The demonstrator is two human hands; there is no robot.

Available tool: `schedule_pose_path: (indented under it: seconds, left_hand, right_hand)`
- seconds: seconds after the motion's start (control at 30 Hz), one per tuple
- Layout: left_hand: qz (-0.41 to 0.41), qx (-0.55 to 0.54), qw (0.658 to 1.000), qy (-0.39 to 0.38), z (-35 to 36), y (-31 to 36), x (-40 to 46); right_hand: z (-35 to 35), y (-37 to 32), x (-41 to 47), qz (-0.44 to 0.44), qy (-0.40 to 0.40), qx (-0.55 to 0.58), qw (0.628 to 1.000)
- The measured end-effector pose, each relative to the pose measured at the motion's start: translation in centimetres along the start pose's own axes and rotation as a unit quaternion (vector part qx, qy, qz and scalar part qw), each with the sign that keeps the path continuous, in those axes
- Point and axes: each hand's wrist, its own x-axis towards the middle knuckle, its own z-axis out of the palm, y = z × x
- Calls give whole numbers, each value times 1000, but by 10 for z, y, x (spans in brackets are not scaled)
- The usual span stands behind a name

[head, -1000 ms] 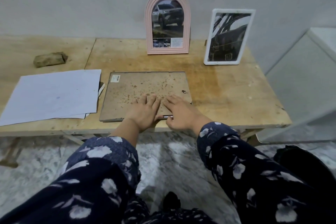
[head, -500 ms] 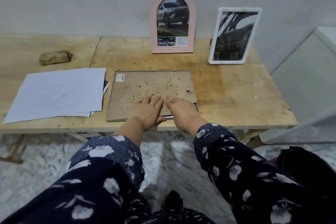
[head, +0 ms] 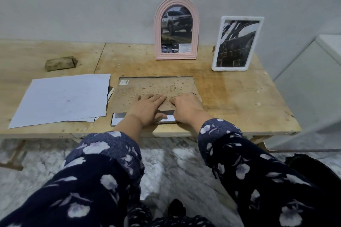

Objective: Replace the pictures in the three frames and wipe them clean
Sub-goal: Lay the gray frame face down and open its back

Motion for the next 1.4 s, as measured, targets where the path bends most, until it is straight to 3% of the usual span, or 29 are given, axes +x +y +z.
schedule_pose_path:
  seconds: [0.3,0.53,0.83,1.07,1.3,1.4]
  left_hand:
    - [-99,-5,995,-19,-6,-24,-18]
    - [-90,5,995,-30,-5,-20,-20]
    - [-91,34,994,-49,4,-16,-23]
    - [-22,37,999,-12,-12,-45,-23]
    - [97,59,992,51,-69,-70,-5]
    - [135,49,988,60,-96,-67,2]
  right_hand:
    - [-9,4,-2,-6,-12,-3,1000]
    - [41,7,-16,49,71,86,993]
    - [47,-3,-10,106,31,53,993]
    - [21,-5,5,114,7,14,993]
    - [-12,11,15,99,104,34,989]
    - [-24,24,12,93,97,100,986]
